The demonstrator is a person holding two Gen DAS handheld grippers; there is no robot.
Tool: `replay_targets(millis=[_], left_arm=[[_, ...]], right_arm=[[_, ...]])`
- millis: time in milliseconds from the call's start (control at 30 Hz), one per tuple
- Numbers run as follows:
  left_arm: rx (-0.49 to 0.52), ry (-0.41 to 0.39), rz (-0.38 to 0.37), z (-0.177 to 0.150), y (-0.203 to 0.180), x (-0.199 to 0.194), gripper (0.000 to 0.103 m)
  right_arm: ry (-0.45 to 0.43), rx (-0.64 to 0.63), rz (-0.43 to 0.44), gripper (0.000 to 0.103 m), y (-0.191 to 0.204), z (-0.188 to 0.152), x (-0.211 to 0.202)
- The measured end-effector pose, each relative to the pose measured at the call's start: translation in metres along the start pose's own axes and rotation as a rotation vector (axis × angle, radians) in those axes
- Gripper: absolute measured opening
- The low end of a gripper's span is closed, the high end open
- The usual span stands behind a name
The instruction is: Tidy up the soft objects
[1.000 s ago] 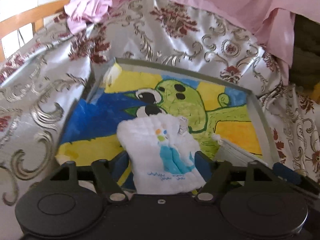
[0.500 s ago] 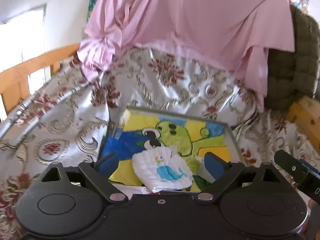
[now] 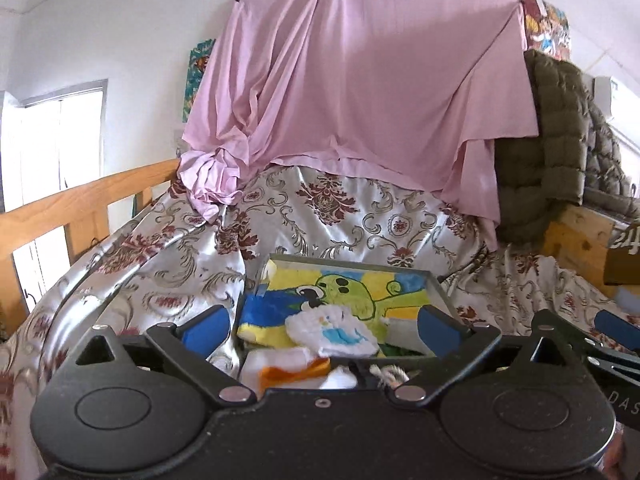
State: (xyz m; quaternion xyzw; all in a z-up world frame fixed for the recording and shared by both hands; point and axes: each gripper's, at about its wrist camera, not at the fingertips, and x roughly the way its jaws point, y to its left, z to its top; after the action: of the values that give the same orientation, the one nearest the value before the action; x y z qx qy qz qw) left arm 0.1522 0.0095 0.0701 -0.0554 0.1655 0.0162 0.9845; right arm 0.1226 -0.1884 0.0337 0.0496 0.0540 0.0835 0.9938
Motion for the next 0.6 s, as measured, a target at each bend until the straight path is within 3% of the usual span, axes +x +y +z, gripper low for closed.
replay_targets(millis=[233, 467, 600], left_arm=[[-0.036, 0.002, 0.000, -0.037, 0.018, -0.034, 0.102], [-0.015, 0.047, 0.051, -0.075, 0.036, -0.044, 0.102], [-0.011, 0.047, 0.015, -0.073, 0.035, -0.046, 0.102]], right_arm=[[-0.026, 0.023, -0.020, 0.103, 0.012, -0.015, -0.051], [0.044, 0.024, -0.068, 0.103, 0.014, -0.031, -0.079], [0.097, 0.012, -0.081, 0.103, 0.019, -0.037, -0.084]])
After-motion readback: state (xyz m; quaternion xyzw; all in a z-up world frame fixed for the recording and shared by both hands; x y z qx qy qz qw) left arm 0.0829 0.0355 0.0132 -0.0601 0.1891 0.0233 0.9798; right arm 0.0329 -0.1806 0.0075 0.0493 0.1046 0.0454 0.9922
